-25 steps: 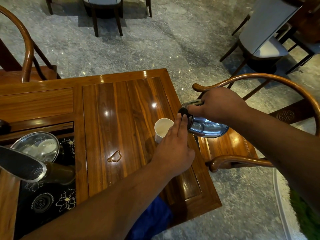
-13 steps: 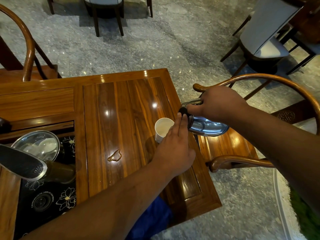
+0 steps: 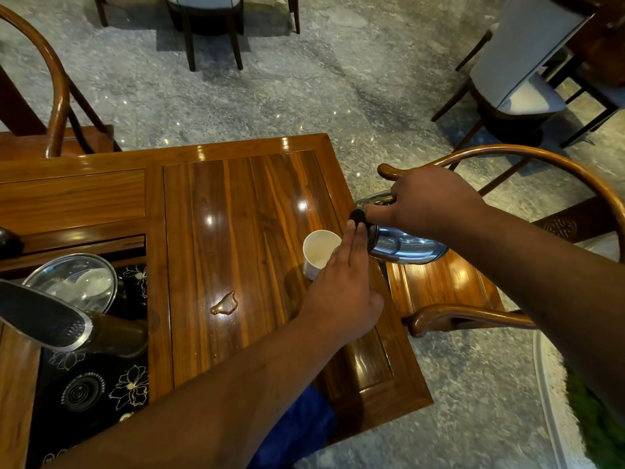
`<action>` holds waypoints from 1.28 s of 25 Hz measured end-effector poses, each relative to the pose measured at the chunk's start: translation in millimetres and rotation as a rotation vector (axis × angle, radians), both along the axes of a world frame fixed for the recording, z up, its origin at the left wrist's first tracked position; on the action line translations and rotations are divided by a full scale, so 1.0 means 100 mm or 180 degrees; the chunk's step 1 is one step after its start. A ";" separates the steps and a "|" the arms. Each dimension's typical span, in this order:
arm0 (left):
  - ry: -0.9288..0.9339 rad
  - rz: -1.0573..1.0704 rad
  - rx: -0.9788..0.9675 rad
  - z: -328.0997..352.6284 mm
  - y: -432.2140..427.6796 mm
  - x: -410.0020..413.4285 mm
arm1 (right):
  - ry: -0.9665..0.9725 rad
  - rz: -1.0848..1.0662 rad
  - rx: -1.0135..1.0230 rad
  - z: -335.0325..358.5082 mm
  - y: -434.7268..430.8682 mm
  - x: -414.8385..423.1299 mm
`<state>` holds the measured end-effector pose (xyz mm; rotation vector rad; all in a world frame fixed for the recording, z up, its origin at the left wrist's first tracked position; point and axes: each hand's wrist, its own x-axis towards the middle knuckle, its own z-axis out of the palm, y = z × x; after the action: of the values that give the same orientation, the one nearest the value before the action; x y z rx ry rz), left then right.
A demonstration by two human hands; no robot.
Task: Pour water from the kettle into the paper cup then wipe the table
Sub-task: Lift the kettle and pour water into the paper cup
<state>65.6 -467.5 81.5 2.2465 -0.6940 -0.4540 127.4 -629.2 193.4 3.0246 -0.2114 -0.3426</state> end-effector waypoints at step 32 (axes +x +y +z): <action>-0.1395 -0.0021 -0.0236 -0.09 1.16 -0.26 | -0.0640 -0.1683 0.3357 -1.21 0.80 -1.60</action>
<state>39.7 -351.5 72.3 2.2925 -0.9208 0.0690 -32.2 -548.9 72.2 3.9795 -1.2032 -0.2122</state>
